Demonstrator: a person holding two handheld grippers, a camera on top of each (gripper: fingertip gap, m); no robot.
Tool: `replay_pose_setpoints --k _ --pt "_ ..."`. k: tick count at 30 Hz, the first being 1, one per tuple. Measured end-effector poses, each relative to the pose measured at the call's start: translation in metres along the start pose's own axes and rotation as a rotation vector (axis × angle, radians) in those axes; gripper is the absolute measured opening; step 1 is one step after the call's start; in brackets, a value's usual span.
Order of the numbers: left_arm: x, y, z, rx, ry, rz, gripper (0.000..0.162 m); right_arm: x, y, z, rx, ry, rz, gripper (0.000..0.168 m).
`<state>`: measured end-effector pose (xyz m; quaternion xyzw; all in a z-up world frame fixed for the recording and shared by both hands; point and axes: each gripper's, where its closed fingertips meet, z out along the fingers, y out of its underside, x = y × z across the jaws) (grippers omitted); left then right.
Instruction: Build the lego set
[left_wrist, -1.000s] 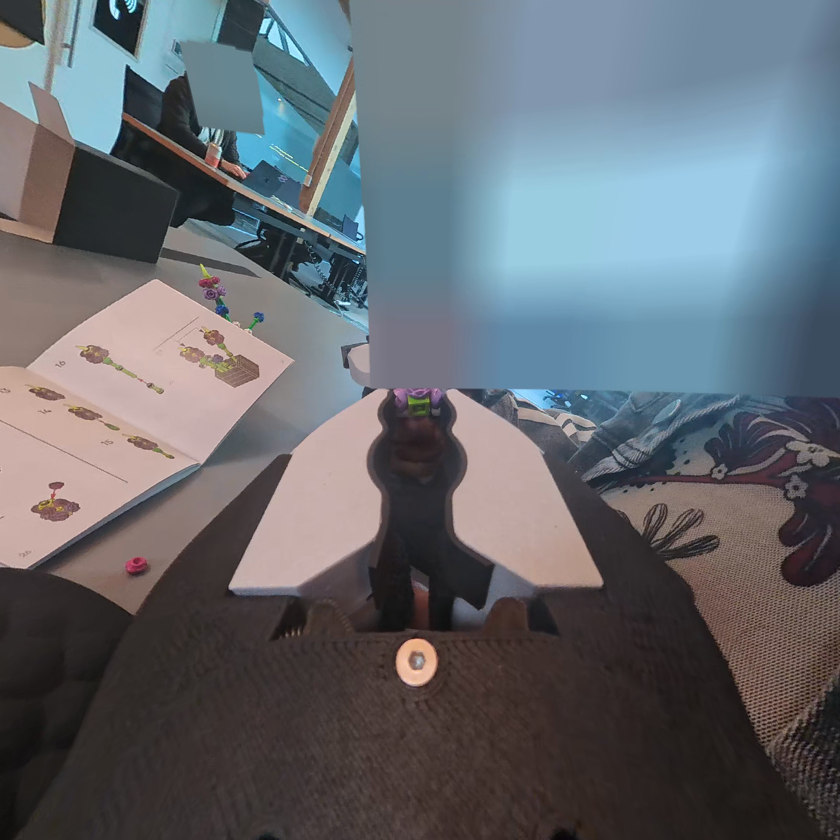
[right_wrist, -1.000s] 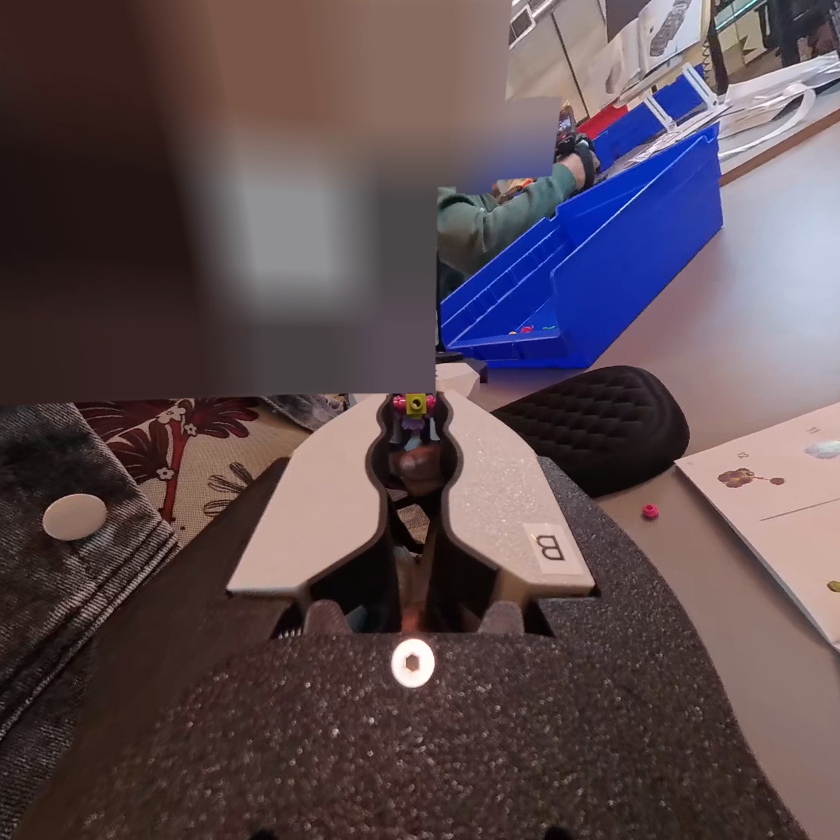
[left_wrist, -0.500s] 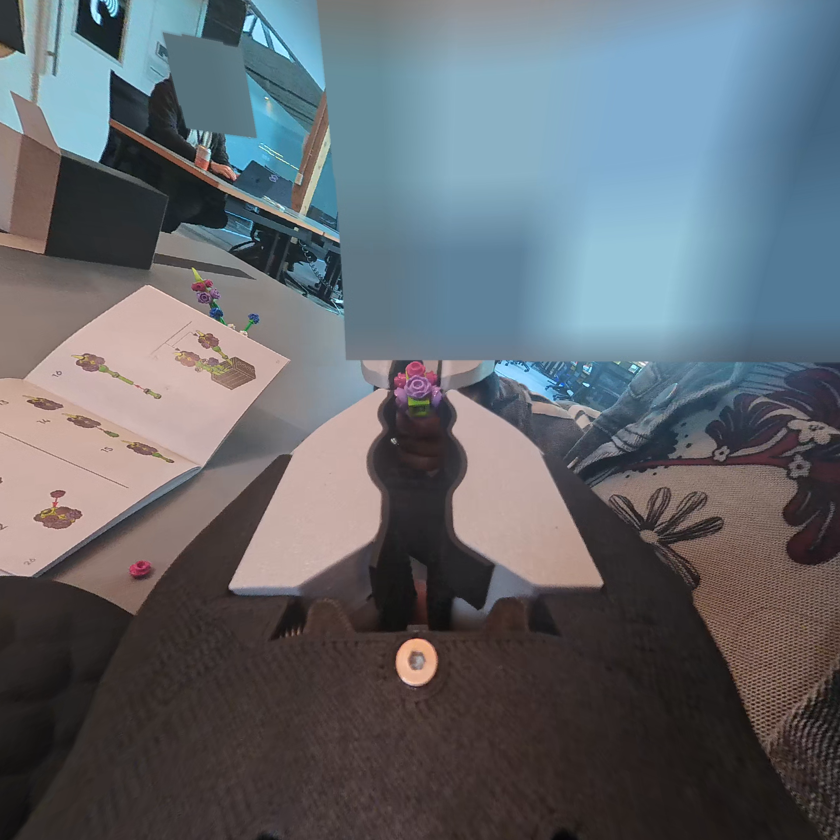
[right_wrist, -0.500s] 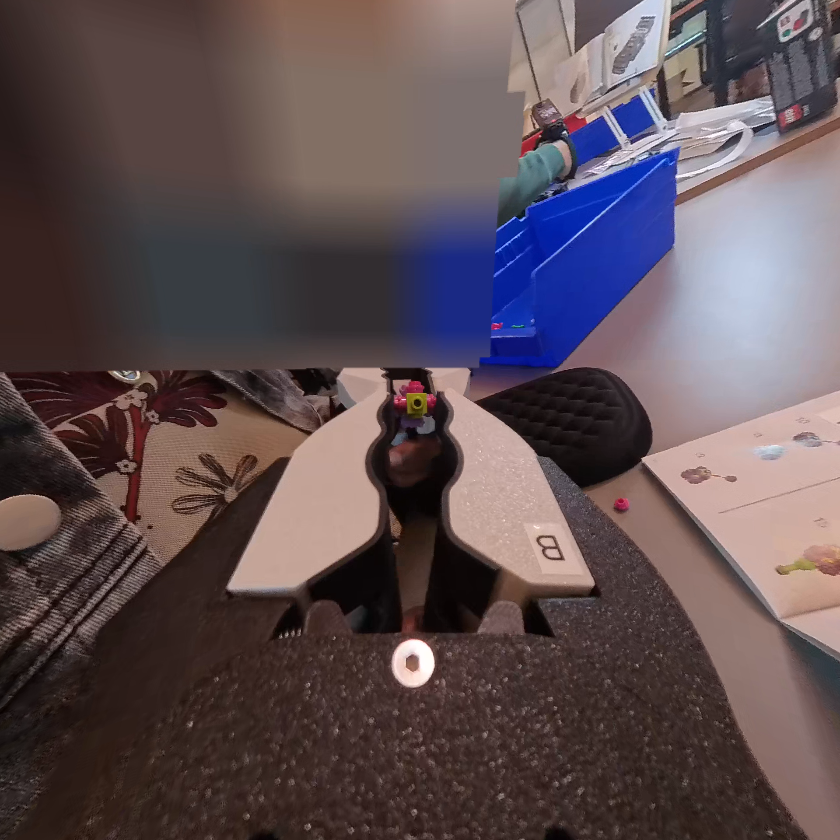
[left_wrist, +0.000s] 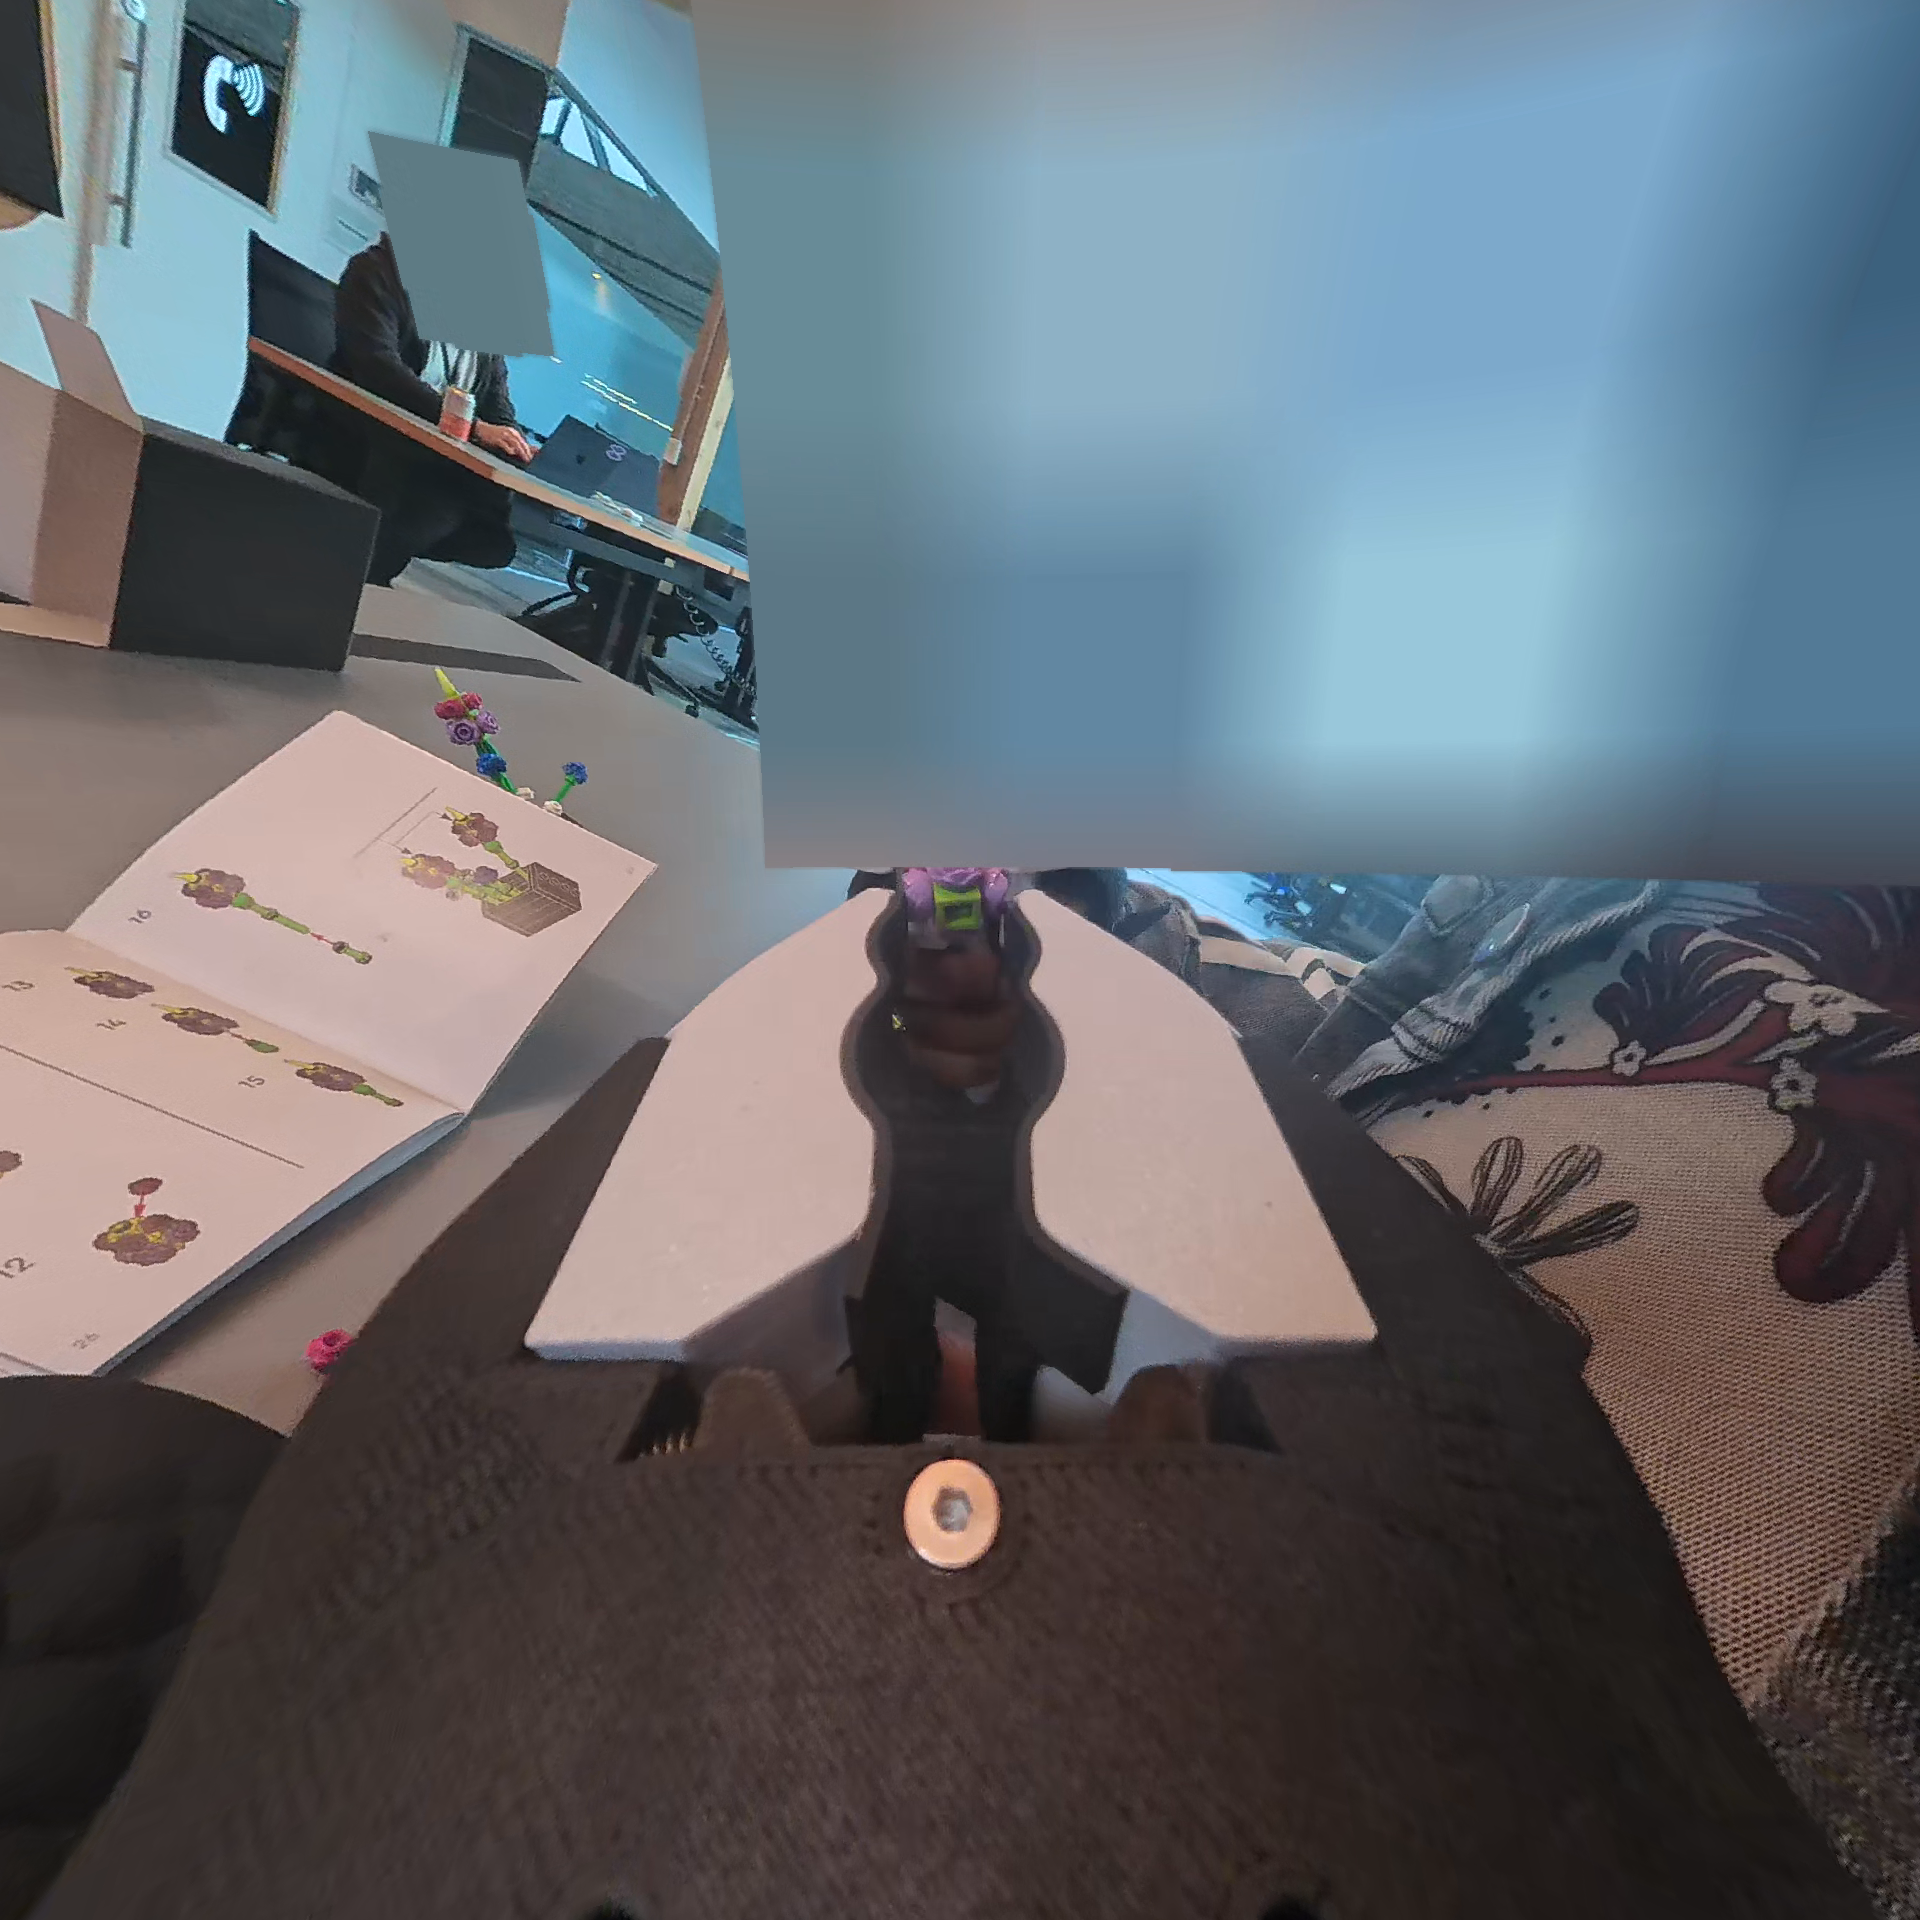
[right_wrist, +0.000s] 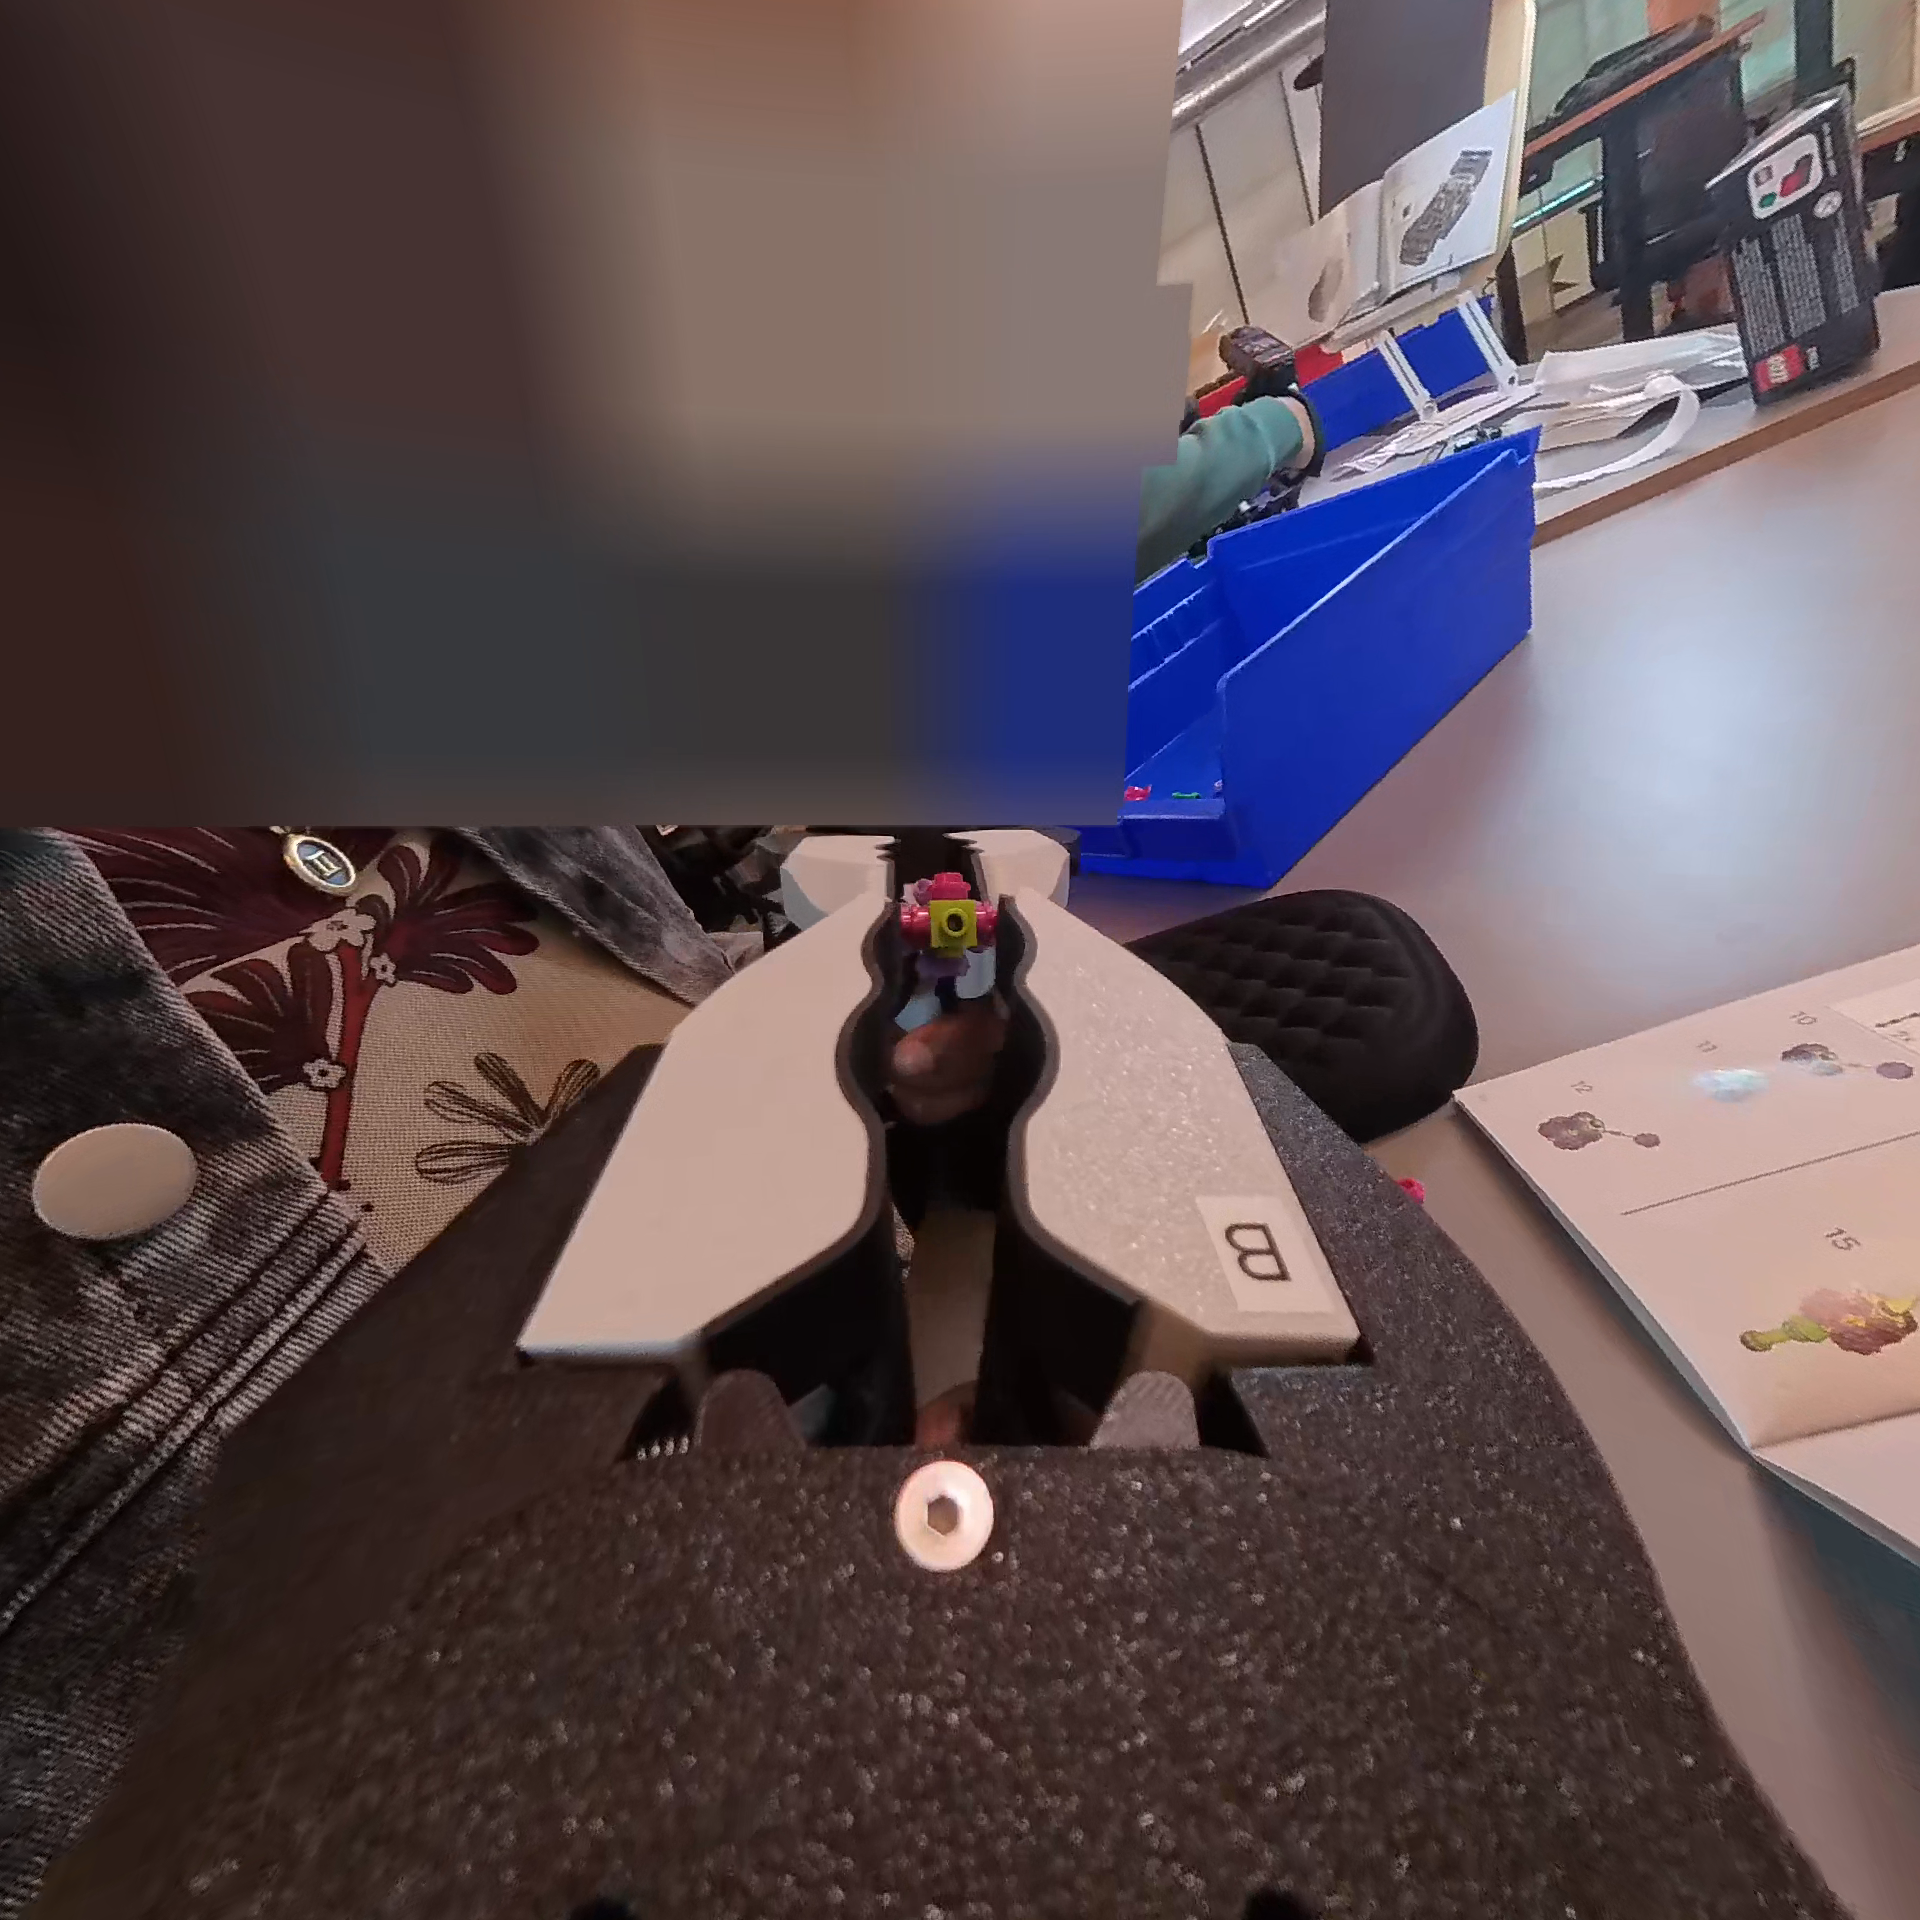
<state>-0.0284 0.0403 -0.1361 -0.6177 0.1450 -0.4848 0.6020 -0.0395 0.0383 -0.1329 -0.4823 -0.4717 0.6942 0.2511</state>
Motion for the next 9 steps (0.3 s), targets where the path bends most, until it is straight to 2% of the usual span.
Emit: replay_pose_setpoints --k 9 --pt "-0.0028 0.0081 -0.0028 -0.032 -0.002 -0.022 0.017 0.0031 0.0076 -0.0012 -0.100 0.031 0.018 0.017"
